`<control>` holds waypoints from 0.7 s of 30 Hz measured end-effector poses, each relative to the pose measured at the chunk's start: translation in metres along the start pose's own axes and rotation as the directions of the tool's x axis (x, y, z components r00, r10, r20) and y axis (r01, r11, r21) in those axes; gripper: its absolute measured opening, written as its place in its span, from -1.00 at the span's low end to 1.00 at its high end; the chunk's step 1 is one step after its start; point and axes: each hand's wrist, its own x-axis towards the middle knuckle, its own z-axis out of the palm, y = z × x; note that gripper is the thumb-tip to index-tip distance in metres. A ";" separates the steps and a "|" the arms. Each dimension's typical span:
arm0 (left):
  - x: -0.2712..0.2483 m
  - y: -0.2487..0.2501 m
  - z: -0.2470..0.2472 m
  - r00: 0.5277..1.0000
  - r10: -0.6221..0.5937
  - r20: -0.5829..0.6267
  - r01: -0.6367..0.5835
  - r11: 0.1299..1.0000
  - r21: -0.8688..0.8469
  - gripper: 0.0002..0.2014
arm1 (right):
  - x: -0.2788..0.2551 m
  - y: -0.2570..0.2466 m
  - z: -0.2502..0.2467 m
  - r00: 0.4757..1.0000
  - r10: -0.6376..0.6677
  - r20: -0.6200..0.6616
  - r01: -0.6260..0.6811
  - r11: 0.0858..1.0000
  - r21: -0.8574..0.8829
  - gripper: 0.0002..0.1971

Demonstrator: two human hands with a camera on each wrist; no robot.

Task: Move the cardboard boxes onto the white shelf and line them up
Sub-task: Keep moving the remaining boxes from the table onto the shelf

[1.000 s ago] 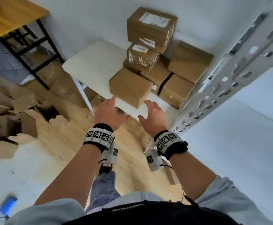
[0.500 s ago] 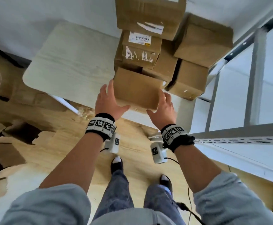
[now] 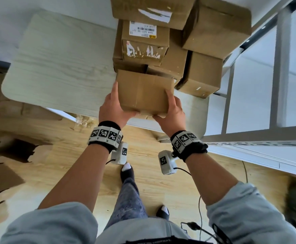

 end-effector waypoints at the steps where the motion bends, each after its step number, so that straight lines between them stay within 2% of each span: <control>1: -0.005 0.001 0.000 1.000 -0.001 -0.003 0.001 1.000 0.009 0.22 | -0.004 0.001 -0.003 1.000 -0.012 -0.008 0.012 1.000 0.001 -0.03; 9: -0.069 0.009 0.009 0.999 -0.025 -0.042 0.025 1.000 0.008 0.27 | -0.062 0.025 -0.029 0.989 -0.122 -0.088 0.125 0.992 0.022 -0.08; 15: -0.138 0.022 0.025 0.997 -0.019 -0.074 0.022 0.999 0.047 0.22 | -0.133 0.067 -0.053 0.988 -0.062 -0.139 0.077 0.991 0.107 -0.12; 21: -0.228 0.042 0.058 0.995 -0.046 -0.094 0.053 0.995 0.079 0.11 | -0.214 0.121 -0.066 0.987 0.001 -0.160 0.023 0.988 0.153 -0.15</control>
